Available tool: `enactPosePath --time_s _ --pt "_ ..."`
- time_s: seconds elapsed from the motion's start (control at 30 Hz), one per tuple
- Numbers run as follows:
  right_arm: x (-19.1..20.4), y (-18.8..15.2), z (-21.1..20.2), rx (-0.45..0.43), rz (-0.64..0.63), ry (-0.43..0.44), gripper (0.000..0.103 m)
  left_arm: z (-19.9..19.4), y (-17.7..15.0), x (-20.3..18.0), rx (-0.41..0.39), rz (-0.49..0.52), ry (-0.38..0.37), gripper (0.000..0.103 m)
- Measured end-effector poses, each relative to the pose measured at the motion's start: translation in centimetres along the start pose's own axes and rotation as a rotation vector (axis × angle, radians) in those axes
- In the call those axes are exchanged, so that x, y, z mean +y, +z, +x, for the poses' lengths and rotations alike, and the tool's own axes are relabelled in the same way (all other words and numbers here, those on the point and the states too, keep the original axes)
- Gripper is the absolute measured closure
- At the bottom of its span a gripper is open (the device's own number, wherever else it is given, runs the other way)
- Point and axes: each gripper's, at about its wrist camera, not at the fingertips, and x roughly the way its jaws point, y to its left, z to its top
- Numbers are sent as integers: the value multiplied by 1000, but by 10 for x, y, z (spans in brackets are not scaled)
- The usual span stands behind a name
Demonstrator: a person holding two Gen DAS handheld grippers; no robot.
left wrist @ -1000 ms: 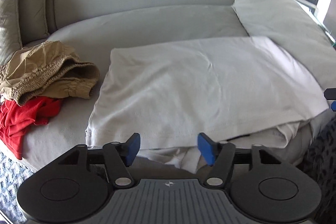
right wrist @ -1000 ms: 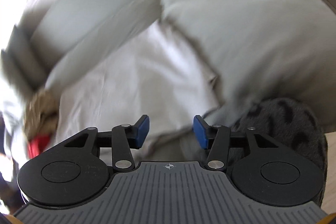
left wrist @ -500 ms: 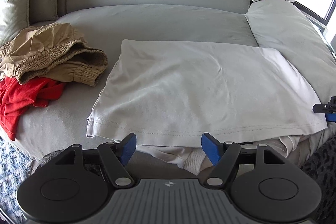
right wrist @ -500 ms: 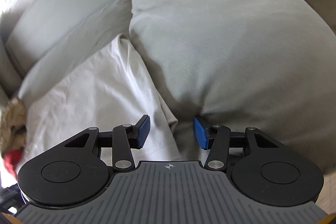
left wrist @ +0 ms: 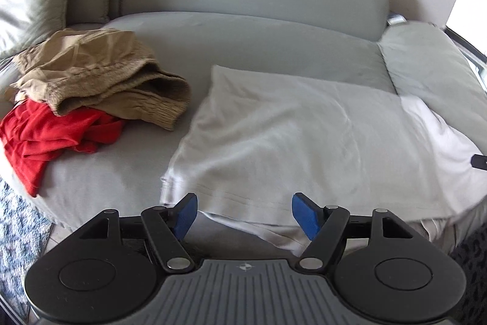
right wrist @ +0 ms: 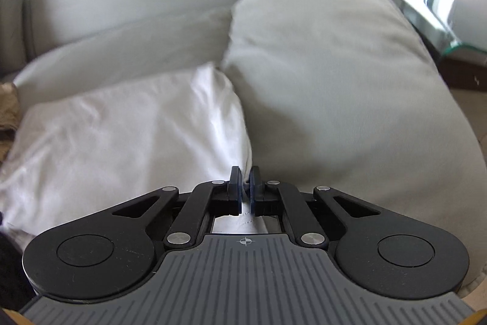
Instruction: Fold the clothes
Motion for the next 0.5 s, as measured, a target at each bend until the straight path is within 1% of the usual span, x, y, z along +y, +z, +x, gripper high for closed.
enactPosePath --time_s 0.1,0.13,0.17,0.3,0.37,0.43,0.5 --pt "40 19 -13 -37 -53 59 99 -6 8 21 -32 -51 24 34" --pt "56 24 -17 -43 -74 84 99 -9 10 28 -42 -81 56 34" --pt "72 28 -20 -49 -95 111 99 -12 12 35 -53 -99 66 34" --pt "142 35 -20 -52 -175 228 99 -24 14 67 -88 -176 99 33" --pt "177 30 -16 -41 -211 297 99 -27 12 81 -97 -218 113 33" --pt "210 18 -6 -14 -264 356 99 -29 10 96 -97 -263 120 33" --pt "242 -2 9 44 -335 368 99 -30 7 108 -93 -303 121 34"
